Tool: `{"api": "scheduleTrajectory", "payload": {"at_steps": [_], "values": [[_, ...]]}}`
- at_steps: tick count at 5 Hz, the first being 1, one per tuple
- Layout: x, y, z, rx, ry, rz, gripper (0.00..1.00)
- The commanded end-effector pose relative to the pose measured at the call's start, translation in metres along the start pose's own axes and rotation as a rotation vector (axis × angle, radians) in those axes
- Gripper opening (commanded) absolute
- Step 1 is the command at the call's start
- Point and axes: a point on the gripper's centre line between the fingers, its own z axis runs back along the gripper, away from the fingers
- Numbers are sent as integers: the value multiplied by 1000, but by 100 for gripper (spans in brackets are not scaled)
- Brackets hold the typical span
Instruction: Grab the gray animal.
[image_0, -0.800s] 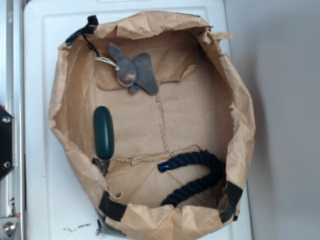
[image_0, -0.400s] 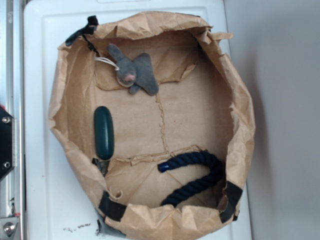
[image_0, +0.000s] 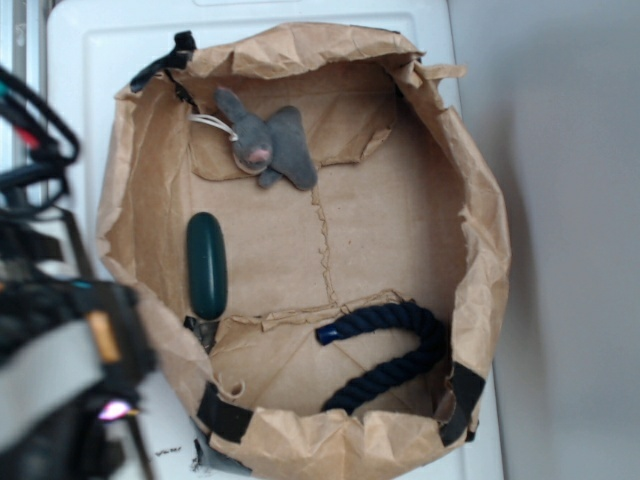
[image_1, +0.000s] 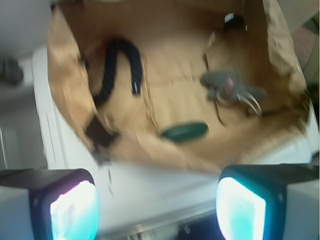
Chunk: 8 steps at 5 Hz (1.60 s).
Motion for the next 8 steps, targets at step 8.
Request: {"api": "scheduleTrajectory", "payload": {"at_steps": [8], "values": [[81,57,-65,61,-4,434,100]]}}
